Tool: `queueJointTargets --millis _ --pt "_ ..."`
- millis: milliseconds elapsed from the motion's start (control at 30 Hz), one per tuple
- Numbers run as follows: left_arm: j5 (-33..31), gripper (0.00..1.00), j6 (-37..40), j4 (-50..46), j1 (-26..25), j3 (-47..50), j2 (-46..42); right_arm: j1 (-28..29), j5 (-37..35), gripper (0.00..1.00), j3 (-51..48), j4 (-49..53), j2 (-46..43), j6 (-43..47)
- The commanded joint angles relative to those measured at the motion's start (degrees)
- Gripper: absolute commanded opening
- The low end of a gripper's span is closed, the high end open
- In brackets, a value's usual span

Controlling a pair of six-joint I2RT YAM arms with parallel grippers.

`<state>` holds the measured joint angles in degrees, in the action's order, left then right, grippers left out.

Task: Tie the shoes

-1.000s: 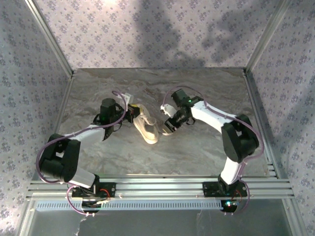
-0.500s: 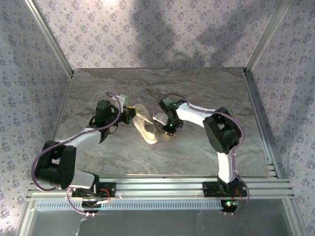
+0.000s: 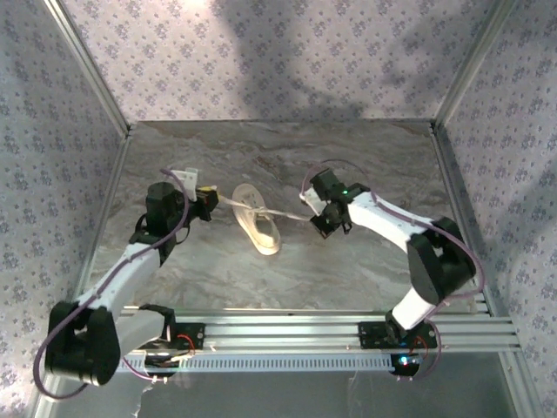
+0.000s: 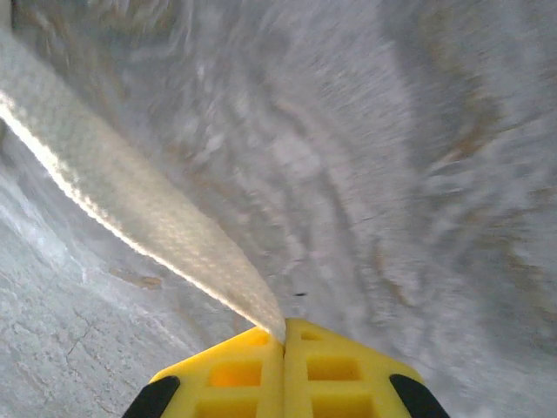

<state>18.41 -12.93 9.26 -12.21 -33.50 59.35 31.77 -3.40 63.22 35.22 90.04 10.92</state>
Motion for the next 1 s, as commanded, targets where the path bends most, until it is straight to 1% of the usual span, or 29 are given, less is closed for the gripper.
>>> queueJointTargets --millis 0,33,100,133,167,233,333,467,567,733,967 --pt "-11.76 0.00 0.20 -14.27 1.70 -2.69 -3.86 -1.01 -3.77 0.00 2.16 2.23 -1.78 -1.20" --pt "-14.25 0.00 -1.34 -17.11 2.59 -3.25 -4.58 -1.37 -4.27 0.00 2.96 2.64 -1.74 -0.68" --pt "-15.72 0.00 -3.60 -21.36 4.91 -3.89 -5.24 -2.18 -5.24 0.00 4.34 2.82 -1.45 0.10" --pt "-15.78 0.00 -4.47 -23.08 6.07 -4.09 -5.38 -2.61 -6.01 0.00 4.64 2.83 -0.91 0.20" --pt "-15.79 0.00 -5.05 -24.36 6.91 -4.19 -5.38 -3.17 -6.88 0.00 7.00 3.09 -0.24 -0.12" --pt "-16.13 0.00 -6.50 -26.86 8.42 -4.13 -5.39 -4.51 -6.86 0.00 9.31 3.36 1.78 0.26" --pt "-16.22 0.00 -7.79 -29.39 9.85 -3.69 -5.56 -5.52 -8.53 0.00 12.89 3.92 5.72 1.72" --pt "-17.22 0.00 -7.29 -32.37 10.10 -3.05 -6.52 -6.65 -11.55 0.00 17.22 5.24 10.94 4.39" --pt "-17.32 0.00 -7.46 -33.49 10.09 -1.97 -8.46 -7.81 -14.47 0.00 18.63 5.91 13.58 5.90" --pt "-17.55 0.00 -7.94 -34.72 10.21 0.21 -11.26 -10.25 -16.08 0.00 17.92 6.20 13.96 6.96" --pt "-16.15 0.00 -8.26 -35.97 10.51 0.71 -10.92 -12.73 -18.96 0.00 17.06 5.65 12.73 8.19"
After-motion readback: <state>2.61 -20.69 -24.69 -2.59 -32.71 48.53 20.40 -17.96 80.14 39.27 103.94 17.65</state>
